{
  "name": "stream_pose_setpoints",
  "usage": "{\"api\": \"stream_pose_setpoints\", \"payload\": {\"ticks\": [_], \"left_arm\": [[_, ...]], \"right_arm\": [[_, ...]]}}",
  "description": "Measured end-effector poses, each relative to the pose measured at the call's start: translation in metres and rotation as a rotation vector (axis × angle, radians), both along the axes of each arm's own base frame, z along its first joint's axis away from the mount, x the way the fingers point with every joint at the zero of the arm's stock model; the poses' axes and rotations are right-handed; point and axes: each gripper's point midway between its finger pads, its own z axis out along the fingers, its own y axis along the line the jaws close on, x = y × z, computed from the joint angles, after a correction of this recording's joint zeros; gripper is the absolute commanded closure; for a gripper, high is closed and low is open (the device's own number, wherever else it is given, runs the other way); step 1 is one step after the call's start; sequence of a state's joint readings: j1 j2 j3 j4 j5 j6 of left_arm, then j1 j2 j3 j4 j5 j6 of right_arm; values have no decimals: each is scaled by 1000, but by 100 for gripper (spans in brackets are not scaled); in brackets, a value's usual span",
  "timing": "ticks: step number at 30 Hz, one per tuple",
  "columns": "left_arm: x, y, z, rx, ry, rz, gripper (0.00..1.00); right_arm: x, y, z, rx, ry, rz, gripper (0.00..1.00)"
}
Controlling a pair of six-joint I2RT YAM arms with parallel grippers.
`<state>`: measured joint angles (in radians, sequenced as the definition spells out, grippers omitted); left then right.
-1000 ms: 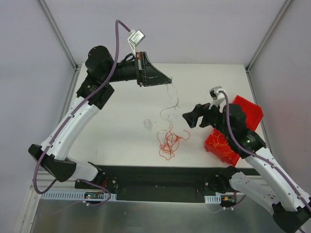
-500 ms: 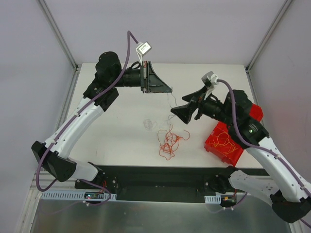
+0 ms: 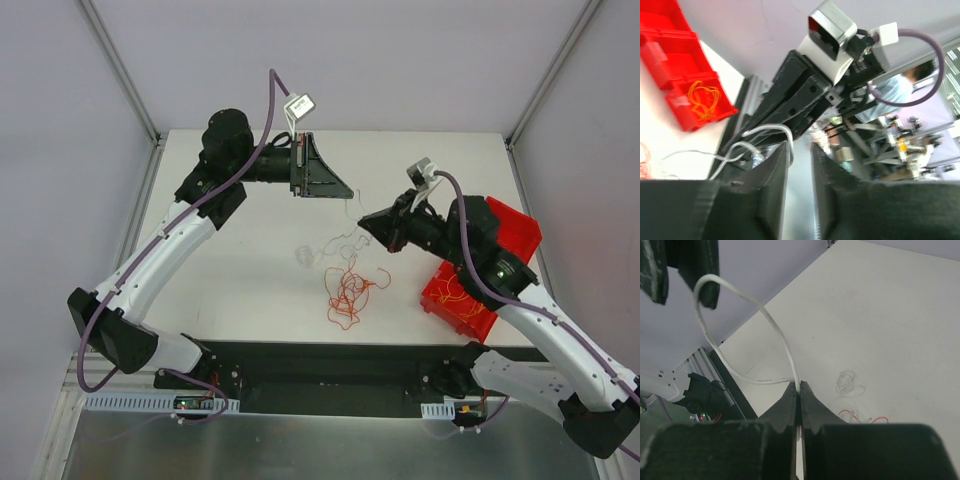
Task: Untangle the cables
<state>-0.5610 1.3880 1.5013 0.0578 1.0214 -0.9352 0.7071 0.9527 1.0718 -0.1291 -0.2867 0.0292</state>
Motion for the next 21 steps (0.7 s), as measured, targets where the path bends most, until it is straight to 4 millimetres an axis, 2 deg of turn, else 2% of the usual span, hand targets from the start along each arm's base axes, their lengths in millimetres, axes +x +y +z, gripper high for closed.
{"api": "stream_pose_setpoints", "payload": {"ticks": [2,6,11,14,21], "left_arm": [[4,2,-7,12,-5,7,45],[21,17,-27,47,19,42,25],[61,54,-57,97,57,171,26],[80,76,-77,149,53,268,27],[82,90,-115,269,-15,360,28]], "right_arm": [[-2,-11,-10,5,16,-48,100],[-4,-42,-21,-10,40,-179,100],[11,-106,-20,-55,48,-451,100],[17,-142,-12,-90,47,-609,100],[15,-219,40,-154,-28,-936,100]]}}
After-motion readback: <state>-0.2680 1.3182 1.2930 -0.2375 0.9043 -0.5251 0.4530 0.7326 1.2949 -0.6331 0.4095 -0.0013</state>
